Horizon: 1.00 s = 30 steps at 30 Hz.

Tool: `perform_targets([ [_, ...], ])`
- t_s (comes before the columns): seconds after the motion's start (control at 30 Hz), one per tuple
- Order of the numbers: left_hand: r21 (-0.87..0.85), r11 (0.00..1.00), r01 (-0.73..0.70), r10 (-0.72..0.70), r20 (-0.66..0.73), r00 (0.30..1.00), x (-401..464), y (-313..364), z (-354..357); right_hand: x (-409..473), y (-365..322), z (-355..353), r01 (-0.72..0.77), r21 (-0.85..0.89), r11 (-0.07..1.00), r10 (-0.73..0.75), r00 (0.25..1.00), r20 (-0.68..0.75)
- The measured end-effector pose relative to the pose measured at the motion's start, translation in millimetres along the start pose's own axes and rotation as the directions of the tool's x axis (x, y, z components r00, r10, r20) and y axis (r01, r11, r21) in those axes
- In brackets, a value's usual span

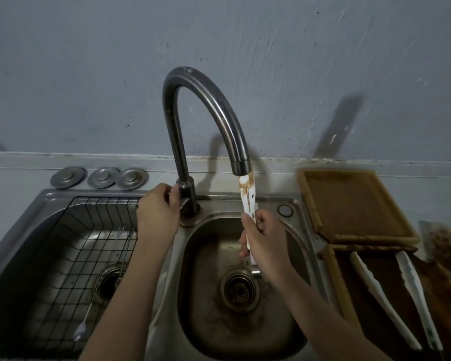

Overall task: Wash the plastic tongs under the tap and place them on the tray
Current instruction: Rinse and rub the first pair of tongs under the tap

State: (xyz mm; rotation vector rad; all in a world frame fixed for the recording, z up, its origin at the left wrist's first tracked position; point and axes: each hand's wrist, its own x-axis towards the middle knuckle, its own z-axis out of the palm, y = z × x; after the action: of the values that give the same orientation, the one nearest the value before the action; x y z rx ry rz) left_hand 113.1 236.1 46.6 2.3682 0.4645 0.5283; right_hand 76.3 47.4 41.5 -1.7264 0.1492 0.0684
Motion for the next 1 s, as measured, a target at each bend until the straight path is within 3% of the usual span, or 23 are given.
perform_targets([
  [0.13,-0.059,0.997,0.059,-0.062,-0.059,0.996,5,-10,7,4,3,5,0.018,0.012,1.0,-0.017,1.0,-0.023],
  [1.0,-0.243,0.966,0.089,-0.121,-0.121,0.985,-6,-40,25,7,4,14,0.064,0.062,0.996,-0.061,0.997,-0.042],
])
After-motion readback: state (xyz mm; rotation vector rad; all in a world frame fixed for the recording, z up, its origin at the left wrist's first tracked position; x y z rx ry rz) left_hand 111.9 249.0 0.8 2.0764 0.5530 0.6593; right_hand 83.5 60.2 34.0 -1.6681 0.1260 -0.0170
